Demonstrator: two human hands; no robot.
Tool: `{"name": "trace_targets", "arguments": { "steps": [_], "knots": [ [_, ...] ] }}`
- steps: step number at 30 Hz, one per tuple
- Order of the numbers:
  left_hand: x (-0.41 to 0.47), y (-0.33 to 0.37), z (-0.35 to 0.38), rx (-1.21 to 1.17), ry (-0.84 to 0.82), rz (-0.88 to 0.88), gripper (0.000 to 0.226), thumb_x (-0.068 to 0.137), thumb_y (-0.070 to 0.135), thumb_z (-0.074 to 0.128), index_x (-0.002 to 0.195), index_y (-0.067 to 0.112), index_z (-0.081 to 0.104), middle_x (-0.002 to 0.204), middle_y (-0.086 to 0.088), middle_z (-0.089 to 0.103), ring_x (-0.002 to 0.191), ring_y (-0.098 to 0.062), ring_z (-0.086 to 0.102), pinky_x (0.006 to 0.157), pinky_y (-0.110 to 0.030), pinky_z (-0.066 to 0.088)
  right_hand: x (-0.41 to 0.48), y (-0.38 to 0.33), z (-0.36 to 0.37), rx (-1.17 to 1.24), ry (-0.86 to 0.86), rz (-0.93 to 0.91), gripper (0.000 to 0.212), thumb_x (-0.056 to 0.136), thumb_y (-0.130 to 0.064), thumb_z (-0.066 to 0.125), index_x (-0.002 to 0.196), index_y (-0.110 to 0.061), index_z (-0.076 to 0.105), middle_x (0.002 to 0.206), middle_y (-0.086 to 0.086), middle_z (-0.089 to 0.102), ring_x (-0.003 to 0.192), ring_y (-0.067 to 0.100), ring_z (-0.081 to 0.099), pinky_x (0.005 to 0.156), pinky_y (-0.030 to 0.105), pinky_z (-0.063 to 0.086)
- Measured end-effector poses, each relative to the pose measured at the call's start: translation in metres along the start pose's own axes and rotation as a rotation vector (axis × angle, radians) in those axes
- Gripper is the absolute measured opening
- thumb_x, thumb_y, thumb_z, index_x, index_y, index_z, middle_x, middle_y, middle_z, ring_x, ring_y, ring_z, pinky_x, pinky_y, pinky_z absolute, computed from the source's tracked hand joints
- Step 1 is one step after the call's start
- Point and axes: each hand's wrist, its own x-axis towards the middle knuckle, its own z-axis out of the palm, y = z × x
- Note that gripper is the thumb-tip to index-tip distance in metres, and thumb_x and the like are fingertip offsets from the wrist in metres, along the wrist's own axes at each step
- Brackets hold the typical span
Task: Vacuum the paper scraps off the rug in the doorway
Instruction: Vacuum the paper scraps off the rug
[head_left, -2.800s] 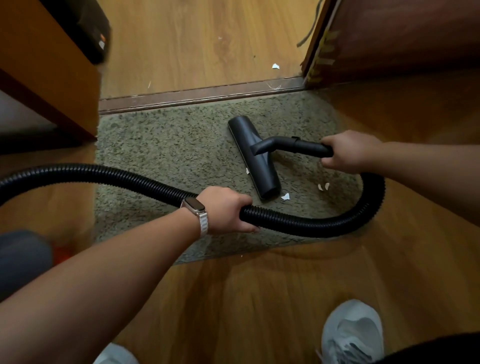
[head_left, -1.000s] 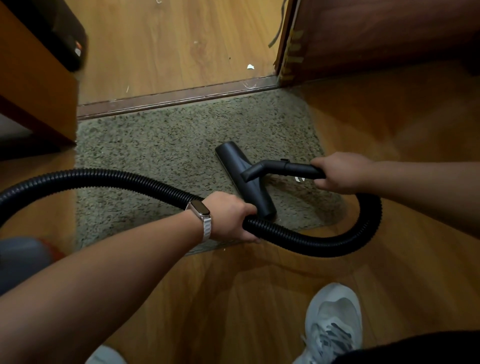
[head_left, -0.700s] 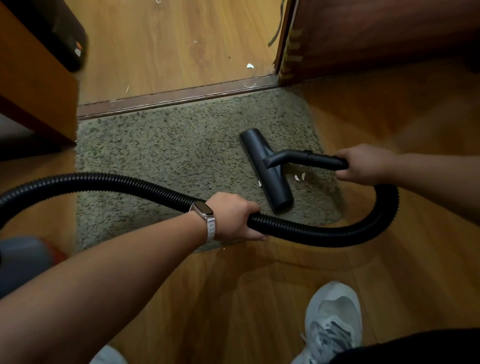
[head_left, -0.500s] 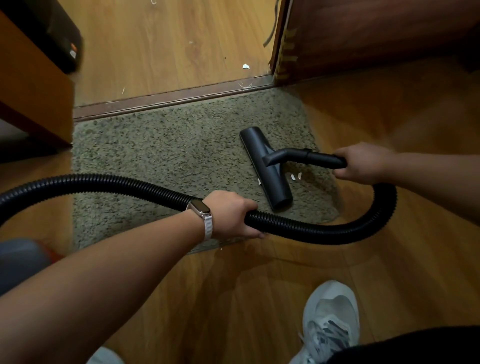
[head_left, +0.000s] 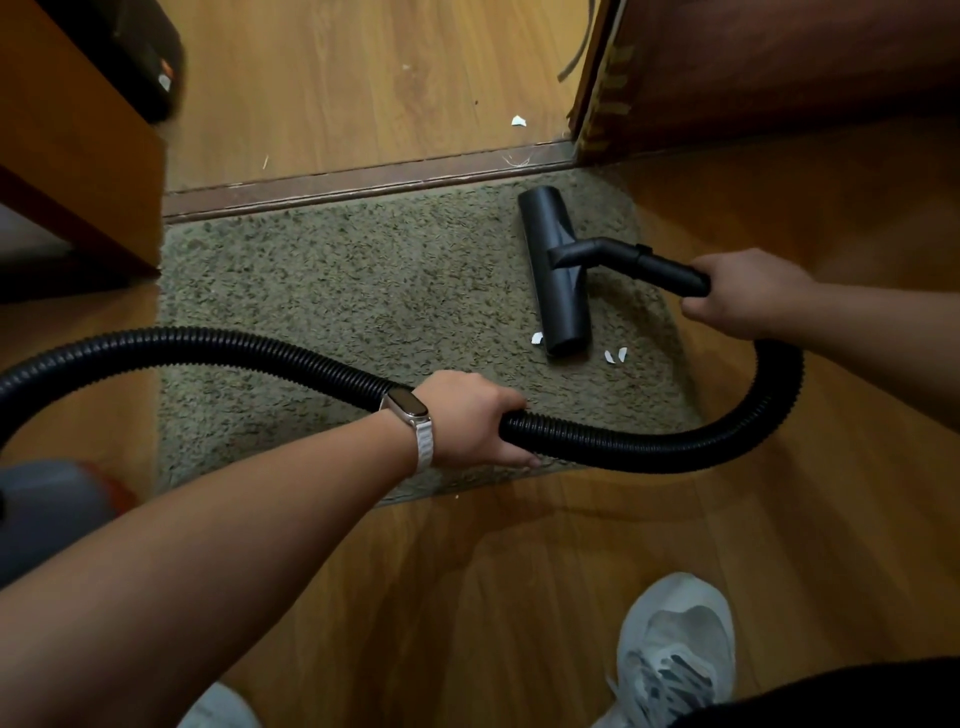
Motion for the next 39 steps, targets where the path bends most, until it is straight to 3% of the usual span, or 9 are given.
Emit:
{"name": "trace_targets", "arguments": {
  "steps": [9, 17, 24, 31, 35, 39],
  "knots": [
    [0.007, -0.005, 0.002, 0.0, 0.004, 0.002, 0.053, 0.075, 0.081, 0.052, 0.085, 0.029, 0.051, 0.072, 0.009, 0.055, 0.067, -0.016, 0.054, 0.061, -0.029, 0.049, -0.01, 0.003, -0.002, 0.024, -0.086, -0.066, 0.02, 0.095, -0.036, 0.059, 0.114, -0.029, 0.06, 0.078, 0.003, 0.062, 0.066, 0.018, 0.058, 0.052, 0.028, 0.037],
    [0.015, -0.005, 0.003, 0.029, 0.005, 0.04, 0.056, 0.076, 0.08, 0.051, 0.092, 0.027, 0.057, 0.078, 0.007, 0.062, 0.073, -0.019, 0.061, 0.063, -0.03, 0.05, -0.021, 0.021, 0.008, 0.035, -0.156, -0.074, 0.015, 0.094, -0.039, 0.059, 0.107, -0.032, 0.059, 0.075, 0.003, 0.063, 0.063, 0.019, 0.059, 0.052, 0.031, 0.042],
    [0.005, -0.005, 0.003, 0.03, -0.027, 0.055, 0.05, 0.077, 0.077, 0.053, 0.088, 0.028, 0.051, 0.072, 0.008, 0.053, 0.073, -0.02, 0.061, 0.063, -0.03, 0.05, -0.022, -0.001, 0.015, -0.04, -0.169, -0.165, 0.014, 0.094, -0.037, 0.058, 0.108, -0.033, 0.059, 0.075, -0.001, 0.062, 0.064, 0.015, 0.059, 0.051, 0.03, 0.044],
    [-0.005, -0.008, 0.005, 0.061, -0.018, 0.067, 0.055, 0.074, 0.081, 0.051, 0.088, 0.027, 0.056, 0.076, 0.005, 0.063, 0.071, -0.02, 0.062, 0.062, -0.031, 0.051, -0.023, -0.03, 0.019, -0.071, -0.175, -0.249, 0.006, 0.095, -0.036, 0.056, 0.1, -0.034, 0.055, 0.074, -0.002, 0.061, 0.061, 0.014, 0.059, 0.048, 0.029, 0.04],
    [-0.013, -0.01, 0.004, 0.075, -0.026, 0.059, 0.057, 0.075, 0.082, 0.05, 0.088, 0.027, 0.057, 0.074, 0.006, 0.062, 0.068, -0.019, 0.062, 0.062, -0.032, 0.054, -0.023, -0.038, 0.021, -0.079, -0.162, -0.27, 0.006, 0.093, -0.039, 0.058, 0.094, -0.034, 0.054, 0.074, -0.001, 0.062, 0.063, 0.017, 0.061, 0.054, 0.036, 0.049],
    [-0.016, -0.007, -0.002, 0.072, -0.031, 0.049, 0.051, 0.076, 0.079, 0.052, 0.083, 0.029, 0.05, 0.076, 0.006, 0.062, 0.07, -0.019, 0.061, 0.061, -0.029, 0.05, -0.024, -0.032, 0.017, -0.092, -0.151, -0.241, 0.009, 0.093, -0.04, 0.058, 0.099, -0.033, 0.056, 0.076, -0.002, 0.062, 0.065, 0.016, 0.06, 0.053, 0.03, 0.044]
  ]
}}
